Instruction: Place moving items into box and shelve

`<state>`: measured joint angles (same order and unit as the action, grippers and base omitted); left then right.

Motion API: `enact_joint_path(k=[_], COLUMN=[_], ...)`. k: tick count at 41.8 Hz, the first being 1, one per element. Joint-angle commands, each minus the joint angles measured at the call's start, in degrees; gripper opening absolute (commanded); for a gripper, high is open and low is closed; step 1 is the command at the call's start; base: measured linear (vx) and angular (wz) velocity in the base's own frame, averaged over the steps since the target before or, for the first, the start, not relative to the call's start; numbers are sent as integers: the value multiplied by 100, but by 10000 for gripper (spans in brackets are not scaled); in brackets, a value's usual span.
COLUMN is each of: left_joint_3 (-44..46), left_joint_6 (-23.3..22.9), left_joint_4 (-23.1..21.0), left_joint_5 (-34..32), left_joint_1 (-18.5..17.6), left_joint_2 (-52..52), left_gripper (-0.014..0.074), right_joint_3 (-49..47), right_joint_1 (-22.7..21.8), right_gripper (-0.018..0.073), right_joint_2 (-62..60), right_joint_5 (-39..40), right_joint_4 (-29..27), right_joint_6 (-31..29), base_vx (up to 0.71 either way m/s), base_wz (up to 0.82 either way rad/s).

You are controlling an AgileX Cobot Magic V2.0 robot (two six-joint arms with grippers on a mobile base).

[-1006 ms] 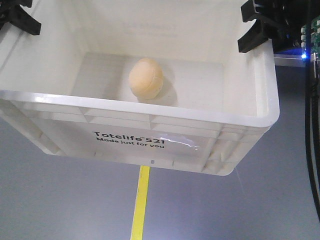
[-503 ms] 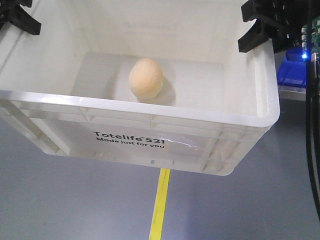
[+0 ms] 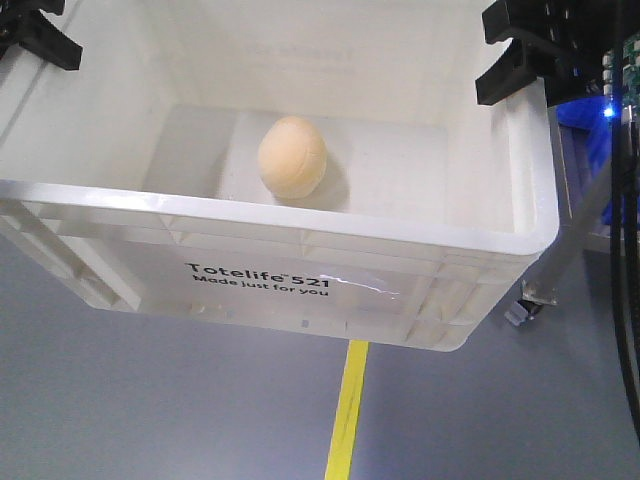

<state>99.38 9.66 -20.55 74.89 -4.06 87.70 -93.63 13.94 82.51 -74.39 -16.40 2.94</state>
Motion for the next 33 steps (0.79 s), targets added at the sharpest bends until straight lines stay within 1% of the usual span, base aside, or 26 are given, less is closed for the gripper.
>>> enact_joint_path(k=[1,14,33], left_joint_3=[273,273,273], left_joint_6=[-8,-8,-8], left_joint_4=[-1153,-1153,-1153], left_joint_5=[-299,-299,-299], left_joint_1=[-124,-124,-124], left_joint_2=[-338,-338,-338], left_gripper=[0,0,0], right_joint_3=[-250,-250,-250], right_joint_1=[98,98,98], right_gripper=[0,0,0], right_joint_2=[-265,-265,-265], right_joint_5=[586,569,569], right_joint_4=[-1154,-1166,-1166], right_joint_6=[-238,-238,-238], base_vx=[50,52,54], base_wz=[12,8,0])
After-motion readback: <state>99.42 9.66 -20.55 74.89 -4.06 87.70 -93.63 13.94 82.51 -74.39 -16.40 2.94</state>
